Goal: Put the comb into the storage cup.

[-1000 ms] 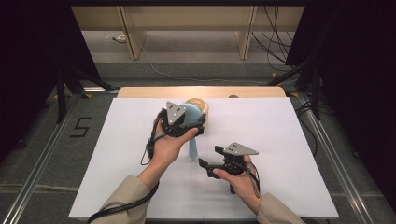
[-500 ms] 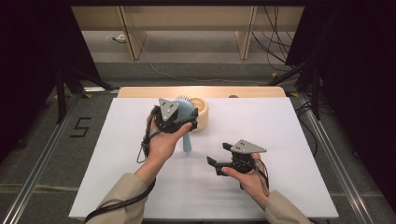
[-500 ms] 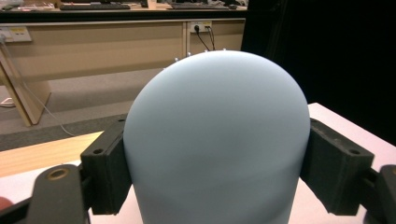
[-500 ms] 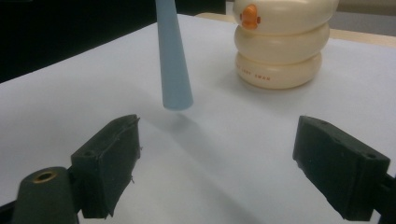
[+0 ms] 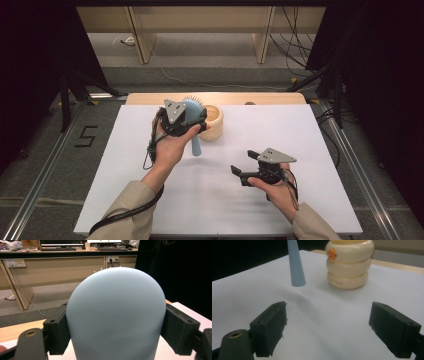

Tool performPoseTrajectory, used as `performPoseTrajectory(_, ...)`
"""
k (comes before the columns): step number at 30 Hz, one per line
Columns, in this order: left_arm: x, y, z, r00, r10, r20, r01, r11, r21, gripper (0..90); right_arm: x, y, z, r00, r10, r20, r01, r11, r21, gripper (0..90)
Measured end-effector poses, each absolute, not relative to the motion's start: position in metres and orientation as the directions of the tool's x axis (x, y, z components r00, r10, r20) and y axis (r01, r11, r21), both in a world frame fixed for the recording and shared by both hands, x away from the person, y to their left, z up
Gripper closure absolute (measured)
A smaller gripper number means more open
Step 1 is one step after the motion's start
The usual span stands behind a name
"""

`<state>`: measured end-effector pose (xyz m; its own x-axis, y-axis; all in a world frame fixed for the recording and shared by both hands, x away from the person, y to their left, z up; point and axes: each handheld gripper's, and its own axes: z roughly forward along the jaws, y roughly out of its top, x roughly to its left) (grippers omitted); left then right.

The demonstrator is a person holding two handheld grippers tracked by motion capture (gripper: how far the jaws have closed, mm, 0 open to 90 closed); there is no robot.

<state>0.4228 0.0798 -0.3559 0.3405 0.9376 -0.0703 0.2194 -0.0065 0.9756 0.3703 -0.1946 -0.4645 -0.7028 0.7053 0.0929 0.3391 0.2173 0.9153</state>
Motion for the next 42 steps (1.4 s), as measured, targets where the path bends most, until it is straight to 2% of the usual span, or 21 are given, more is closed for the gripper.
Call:
performPoseTrajectory(20, 0.432, 0.080, -0.347, 0.338, 0.938, -0.070, 0.207, -0.001, 0.978, 19.6, 0.355, -0.223, -0.459, -0.694, 0.718, 0.061, 0.303, 0.214, 0.929, 15.3)
performPoseTrajectory(42, 0.438, 0.083, -0.336, 0.336, 0.940, -0.058, 0.189, -0.007, 0.982, 19.7, 0.348, -0.241, -0.461, -0.674, 0.735, 0.069, 0.315, 0.202, 0.927, 15.3)
